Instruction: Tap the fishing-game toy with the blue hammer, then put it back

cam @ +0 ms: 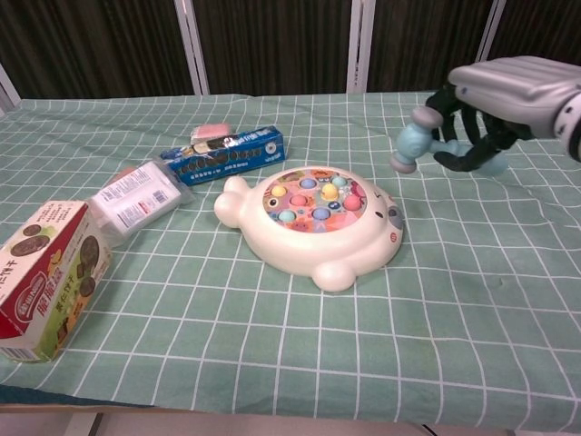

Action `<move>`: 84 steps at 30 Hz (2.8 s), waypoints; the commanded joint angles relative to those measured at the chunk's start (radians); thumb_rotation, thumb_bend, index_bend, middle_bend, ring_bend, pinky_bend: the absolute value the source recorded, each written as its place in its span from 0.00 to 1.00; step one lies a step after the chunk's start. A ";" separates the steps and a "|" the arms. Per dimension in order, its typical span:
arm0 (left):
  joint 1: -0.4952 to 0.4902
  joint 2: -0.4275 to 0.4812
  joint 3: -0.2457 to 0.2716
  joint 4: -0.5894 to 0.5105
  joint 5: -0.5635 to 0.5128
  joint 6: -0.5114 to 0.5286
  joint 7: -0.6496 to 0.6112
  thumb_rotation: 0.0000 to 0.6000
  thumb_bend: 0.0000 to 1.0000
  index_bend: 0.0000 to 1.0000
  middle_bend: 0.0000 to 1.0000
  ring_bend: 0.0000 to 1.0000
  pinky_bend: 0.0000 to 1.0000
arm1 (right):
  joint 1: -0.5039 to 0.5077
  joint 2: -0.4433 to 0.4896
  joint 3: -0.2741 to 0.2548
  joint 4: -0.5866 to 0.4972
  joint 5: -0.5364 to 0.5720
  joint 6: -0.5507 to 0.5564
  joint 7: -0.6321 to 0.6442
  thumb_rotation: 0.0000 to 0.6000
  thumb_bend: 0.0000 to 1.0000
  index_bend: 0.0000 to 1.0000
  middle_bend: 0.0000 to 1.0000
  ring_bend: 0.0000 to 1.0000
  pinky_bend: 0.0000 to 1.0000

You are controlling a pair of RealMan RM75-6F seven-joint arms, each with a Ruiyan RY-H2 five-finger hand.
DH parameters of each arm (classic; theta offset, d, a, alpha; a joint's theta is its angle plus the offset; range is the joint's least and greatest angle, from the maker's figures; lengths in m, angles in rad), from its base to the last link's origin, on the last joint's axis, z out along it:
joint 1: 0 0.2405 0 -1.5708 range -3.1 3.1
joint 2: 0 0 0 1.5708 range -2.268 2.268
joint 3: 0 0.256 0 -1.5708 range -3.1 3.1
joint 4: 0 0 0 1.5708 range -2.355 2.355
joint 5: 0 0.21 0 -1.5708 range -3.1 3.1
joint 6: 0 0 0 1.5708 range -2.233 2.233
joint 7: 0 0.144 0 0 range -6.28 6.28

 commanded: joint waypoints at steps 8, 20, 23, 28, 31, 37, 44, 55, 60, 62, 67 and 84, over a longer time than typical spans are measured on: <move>-0.004 -0.012 -0.003 -0.013 -0.014 -0.023 0.041 1.00 0.43 0.00 0.00 0.01 0.10 | -0.186 -0.030 -0.130 0.481 -0.310 -0.124 0.548 1.00 0.61 0.95 0.69 0.68 0.67; -0.005 -0.014 0.000 -0.015 -0.013 -0.028 0.051 1.00 0.44 0.00 0.00 0.01 0.10 | -0.219 -0.101 -0.091 0.659 -0.373 -0.195 0.700 1.00 0.61 0.94 0.69 0.67 0.67; -0.004 -0.013 0.000 -0.015 -0.013 -0.027 0.049 1.00 0.44 0.00 0.00 0.01 0.10 | -0.223 -0.109 -0.080 0.670 -0.381 -0.205 0.707 1.00 0.61 0.94 0.69 0.67 0.67; -0.004 -0.012 0.001 -0.015 -0.012 -0.028 0.047 1.00 0.44 0.00 0.00 0.01 0.10 | -0.228 -0.121 -0.061 0.686 -0.382 -0.231 0.705 1.00 0.60 0.94 0.69 0.67 0.66; -0.005 -0.011 0.002 -0.015 -0.011 -0.029 0.046 1.00 0.43 0.00 0.00 0.01 0.10 | -0.230 -0.124 -0.051 0.688 -0.385 -0.240 0.703 1.00 0.57 0.93 0.69 0.67 0.66; -0.004 -0.008 0.004 -0.016 -0.009 -0.027 0.041 1.00 0.43 0.00 0.01 0.01 0.10 | -0.239 -0.127 -0.029 0.689 -0.379 -0.255 0.690 1.00 0.49 0.92 0.69 0.65 0.65; -0.004 -0.008 0.004 -0.015 -0.010 -0.029 0.042 1.00 0.44 0.00 0.02 0.01 0.10 | -0.244 -0.127 -0.011 0.696 -0.374 -0.281 0.697 1.00 0.47 0.90 0.69 0.64 0.65; -0.005 -0.009 0.003 -0.018 -0.014 -0.033 0.048 1.00 0.44 0.00 0.02 0.01 0.10 | -0.248 -0.129 0.003 0.708 -0.384 -0.300 0.724 1.00 0.45 0.87 0.69 0.63 0.64; -0.003 -0.009 0.003 -0.017 -0.014 -0.029 0.045 1.00 0.44 0.00 0.02 0.02 0.10 | -0.253 -0.126 0.014 0.710 -0.384 -0.303 0.736 1.00 0.43 0.84 0.69 0.63 0.64; -0.003 -0.009 0.003 -0.016 -0.013 -0.028 0.044 1.00 0.43 0.00 0.02 0.01 0.10 | -0.255 -0.125 0.017 0.712 -0.385 -0.303 0.737 1.00 0.43 0.83 0.69 0.63 0.63; -0.002 -0.009 0.004 -0.017 -0.013 -0.027 0.045 1.00 0.43 0.00 0.03 0.01 0.10 | -0.261 -0.124 0.025 0.714 -0.379 -0.309 0.734 1.00 0.42 0.79 0.65 0.61 0.62; 0.000 -0.010 0.004 -0.017 -0.013 -0.025 0.048 1.00 0.44 0.00 0.04 0.03 0.10 | -0.269 -0.117 0.043 0.713 -0.373 -0.334 0.743 1.00 0.41 0.70 0.58 0.59 0.61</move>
